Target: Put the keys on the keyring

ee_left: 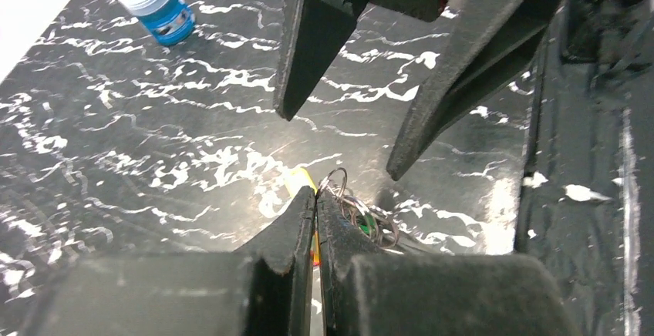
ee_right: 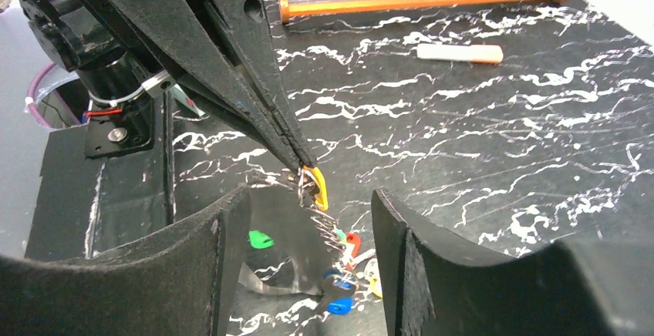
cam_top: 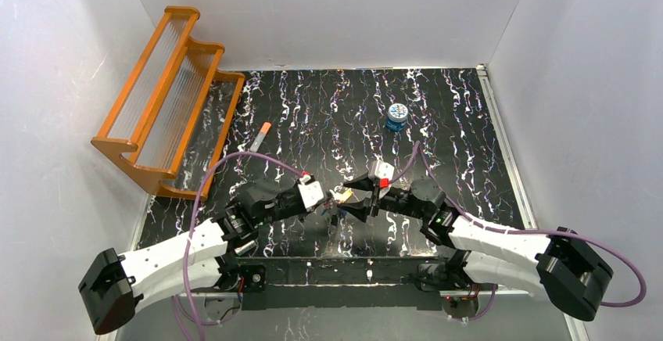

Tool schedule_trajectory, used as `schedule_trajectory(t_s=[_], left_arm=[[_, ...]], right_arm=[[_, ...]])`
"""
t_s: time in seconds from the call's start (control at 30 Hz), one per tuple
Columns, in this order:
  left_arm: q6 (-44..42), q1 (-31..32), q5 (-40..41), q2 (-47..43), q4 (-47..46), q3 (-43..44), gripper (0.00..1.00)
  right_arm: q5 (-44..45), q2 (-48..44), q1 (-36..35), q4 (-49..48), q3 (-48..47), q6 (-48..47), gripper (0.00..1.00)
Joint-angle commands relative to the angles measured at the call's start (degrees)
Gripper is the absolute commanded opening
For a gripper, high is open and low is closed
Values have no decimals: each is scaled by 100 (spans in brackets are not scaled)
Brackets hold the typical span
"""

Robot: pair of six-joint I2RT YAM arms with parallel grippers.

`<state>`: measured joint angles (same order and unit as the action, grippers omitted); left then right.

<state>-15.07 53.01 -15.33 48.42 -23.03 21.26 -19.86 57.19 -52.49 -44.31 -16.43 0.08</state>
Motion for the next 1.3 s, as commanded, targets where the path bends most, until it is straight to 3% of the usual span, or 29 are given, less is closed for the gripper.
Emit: schedule_trajectory(t_s=[0.0, 0.2, 0.43, 0.77, 0.9, 1.07, 1.27], left_arm=[[-925, 18, 513, -181, 1827, 830, 0], [-1511, 16, 1108, -332, 3192, 1523, 0], [-1621, 18, 1069, 46, 3638, 1875, 0], [-509, 46, 34, 805, 1449, 991, 0], [15, 51, -141, 906, 533, 579, 0], [320, 82, -246, 1122, 210, 450, 0], [412, 86, -210, 1221, 103, 395, 0]], right_arm=[[-101, -4, 82, 260, -507, -407, 66], [-605, 264, 255, 357, -876, -529, 66], [-1179, 568, 590, 72, -889, -276, 62], [-1532, 596, 848, 83, -618, 86, 60], [-1584, 457, 881, 402, -508, 46, 53], [-1580, 224, 927, 757, -404, 1, 47], [-1830, 361, 930, 1147, -497, 1, 48]])
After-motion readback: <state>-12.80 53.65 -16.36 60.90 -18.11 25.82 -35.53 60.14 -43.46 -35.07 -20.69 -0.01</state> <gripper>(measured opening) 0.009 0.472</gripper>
